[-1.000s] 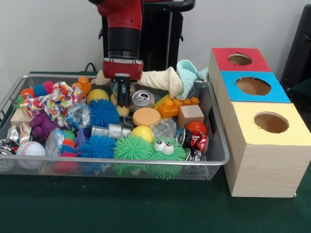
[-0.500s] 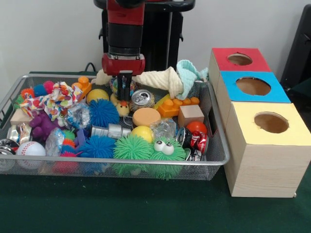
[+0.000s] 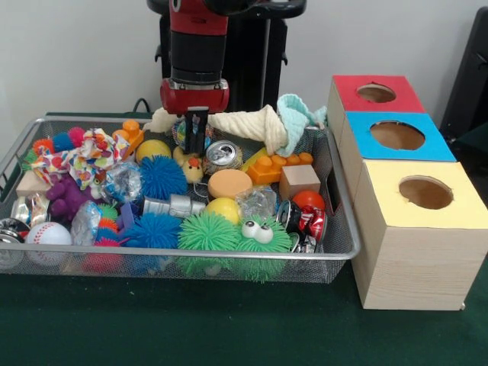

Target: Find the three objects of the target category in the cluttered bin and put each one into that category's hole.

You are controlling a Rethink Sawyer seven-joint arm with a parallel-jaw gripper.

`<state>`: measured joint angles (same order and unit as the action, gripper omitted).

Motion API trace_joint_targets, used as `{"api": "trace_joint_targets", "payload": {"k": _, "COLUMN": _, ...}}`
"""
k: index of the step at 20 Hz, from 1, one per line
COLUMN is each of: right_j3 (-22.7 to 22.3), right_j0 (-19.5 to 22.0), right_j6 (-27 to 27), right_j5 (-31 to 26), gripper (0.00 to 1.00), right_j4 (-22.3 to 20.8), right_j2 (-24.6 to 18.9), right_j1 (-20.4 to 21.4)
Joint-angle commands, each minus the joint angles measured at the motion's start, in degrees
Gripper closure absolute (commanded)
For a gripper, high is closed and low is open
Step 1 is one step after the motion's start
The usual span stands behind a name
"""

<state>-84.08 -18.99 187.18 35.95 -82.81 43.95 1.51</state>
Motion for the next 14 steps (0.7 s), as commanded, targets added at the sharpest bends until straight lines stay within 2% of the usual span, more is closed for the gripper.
{"api": "trace_joint_targets", "payload": {"k": 1, "right_j3": 3.87, "right_j0": 1.16, "right_j6": 17.42, "right_j5": 1.11, "gripper": 1.0, "right_j4": -4.45, "right_j2": -7.48, "right_j1": -3.38}}
{"api": "trace_joint_targets", "payload": {"k": 3, "right_j3": 3.55, "right_j0": 2.53, "right_j6": 13.52, "right_j5": 0.58, "gripper": 1.0, "right_j4": -2.5, "right_j2": -8.77, "right_j1": -1.76}}
{"api": "trace_joint_targets", "payload": {"k": 8, "right_j3": 3.61, "right_j0": 2.66, "right_j6": 13.02, "right_j5": -0.32, "gripper": 1.0, "right_j4": -2.12, "right_j2": -8.98, "right_j1": -1.97}}
{"api": "trace_joint_targets", "payload": {"k": 9, "right_j3": 3.74, "right_j0": 2.33, "right_j6": 14.18, "right_j5": -0.6, "gripper": 0.0, "right_j4": -2.53, "right_j2": -8.7, "right_j1": -2.41}}
{"api": "trace_joint_targets", "payload": {"k": 14, "right_j3": 4.72, "right_j0": 1.87, "right_j6": 16.15, "right_j5": -0.4, "gripper": 0.0, "right_j4": -3.21, "right_j2": -8.54, "right_j1": -2.93}}
